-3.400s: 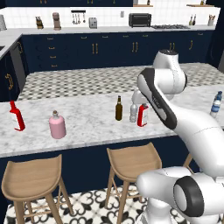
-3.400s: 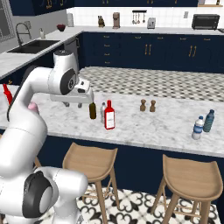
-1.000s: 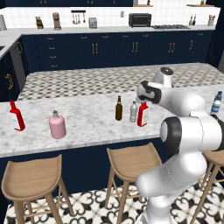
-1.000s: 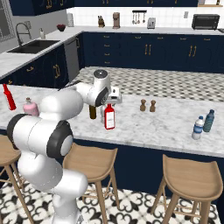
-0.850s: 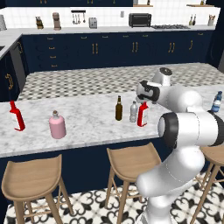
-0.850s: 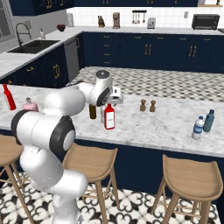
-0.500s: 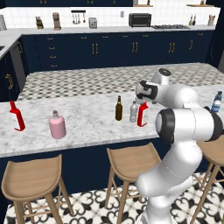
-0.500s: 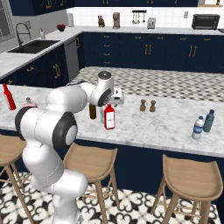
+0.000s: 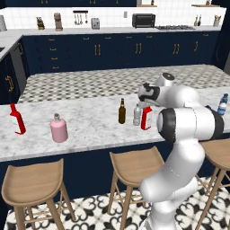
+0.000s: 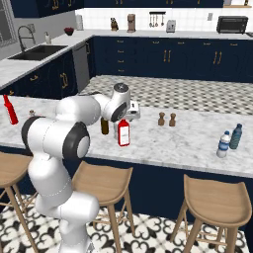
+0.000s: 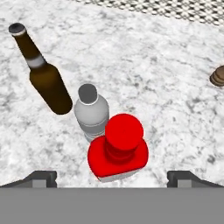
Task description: Move the plastic bottles in the middle to the plastics group, and the glass bottles in the middle to the glass group.
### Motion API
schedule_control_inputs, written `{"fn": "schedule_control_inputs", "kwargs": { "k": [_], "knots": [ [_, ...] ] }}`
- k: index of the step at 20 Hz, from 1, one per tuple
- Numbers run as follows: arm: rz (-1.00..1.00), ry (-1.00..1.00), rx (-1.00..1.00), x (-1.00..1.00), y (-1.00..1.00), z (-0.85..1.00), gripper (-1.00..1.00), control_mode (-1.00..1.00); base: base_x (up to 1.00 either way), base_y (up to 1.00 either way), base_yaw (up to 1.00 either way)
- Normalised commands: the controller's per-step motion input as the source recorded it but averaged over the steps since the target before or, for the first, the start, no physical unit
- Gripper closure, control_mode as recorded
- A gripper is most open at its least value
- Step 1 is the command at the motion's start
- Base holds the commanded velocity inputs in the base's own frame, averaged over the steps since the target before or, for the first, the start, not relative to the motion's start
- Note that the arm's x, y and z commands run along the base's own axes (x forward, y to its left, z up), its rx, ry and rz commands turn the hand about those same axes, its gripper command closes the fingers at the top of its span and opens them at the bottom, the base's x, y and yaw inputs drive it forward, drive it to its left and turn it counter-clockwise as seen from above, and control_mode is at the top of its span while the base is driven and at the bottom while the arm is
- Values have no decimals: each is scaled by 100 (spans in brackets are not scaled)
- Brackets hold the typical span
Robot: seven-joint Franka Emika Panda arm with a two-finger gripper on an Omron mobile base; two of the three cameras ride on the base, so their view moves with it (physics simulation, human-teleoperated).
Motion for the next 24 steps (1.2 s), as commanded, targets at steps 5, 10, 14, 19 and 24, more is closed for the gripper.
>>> {"fn": "schedule_control_inputs", "kwargs": {
  "k": [5,10,14,19,24],
  "knots": [
    [6,0,0,29,0,-7,-100,-100,0,0,0],
    [4,0,0,14,0,-16,-100,-100,0,0,0],
    [3,0,0,9,0,-13,-100,-100,0,0,0],
    [0,0,0,0,0,0,-100,-100,0,0,0],
    [0,0,0,0,0,0,100,-100,0,0,0]
  ]
}}
